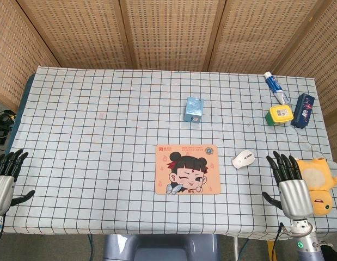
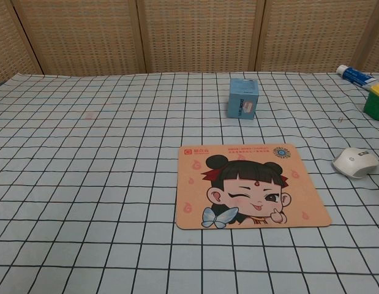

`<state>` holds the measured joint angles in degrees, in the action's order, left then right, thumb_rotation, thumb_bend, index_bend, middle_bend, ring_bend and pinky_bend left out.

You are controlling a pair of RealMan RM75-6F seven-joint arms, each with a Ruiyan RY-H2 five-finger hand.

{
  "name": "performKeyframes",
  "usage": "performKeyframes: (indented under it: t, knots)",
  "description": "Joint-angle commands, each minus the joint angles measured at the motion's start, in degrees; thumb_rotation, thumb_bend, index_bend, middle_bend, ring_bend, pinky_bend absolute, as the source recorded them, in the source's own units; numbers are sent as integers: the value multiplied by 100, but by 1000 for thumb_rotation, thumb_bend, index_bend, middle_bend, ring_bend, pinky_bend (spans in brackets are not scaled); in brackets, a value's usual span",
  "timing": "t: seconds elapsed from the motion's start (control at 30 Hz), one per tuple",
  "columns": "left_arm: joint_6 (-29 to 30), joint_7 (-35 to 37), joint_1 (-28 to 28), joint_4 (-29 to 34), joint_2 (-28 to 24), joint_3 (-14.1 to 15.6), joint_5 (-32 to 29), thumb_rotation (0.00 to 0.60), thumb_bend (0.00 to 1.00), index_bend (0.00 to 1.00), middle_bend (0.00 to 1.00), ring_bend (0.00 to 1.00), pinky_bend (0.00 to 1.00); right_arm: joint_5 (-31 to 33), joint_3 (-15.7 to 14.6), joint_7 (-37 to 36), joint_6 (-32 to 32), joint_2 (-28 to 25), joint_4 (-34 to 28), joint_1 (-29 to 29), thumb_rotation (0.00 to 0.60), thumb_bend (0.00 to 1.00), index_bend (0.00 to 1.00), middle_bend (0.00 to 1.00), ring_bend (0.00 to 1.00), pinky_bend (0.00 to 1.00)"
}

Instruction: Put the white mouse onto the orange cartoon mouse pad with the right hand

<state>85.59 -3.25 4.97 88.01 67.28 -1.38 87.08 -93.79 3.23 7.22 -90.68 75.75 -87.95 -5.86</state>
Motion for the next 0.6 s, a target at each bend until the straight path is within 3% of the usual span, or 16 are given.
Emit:
performKeyframes:
  t: [0.03, 0.6]
  knots:
    - [-4, 0, 2, -2, -1, -1, 0, 600, 0, 0, 0, 0, 0, 2, 0, -1, 3, 0, 0, -1, 600, 170, 19, 0, 0, 0]
    - [-19, 65, 9, -28, -7, -31, -48, 600, 0, 0, 0, 0, 0, -38, -21, -92, 135, -8, 42, -84, 600, 170, 19, 0, 0, 0]
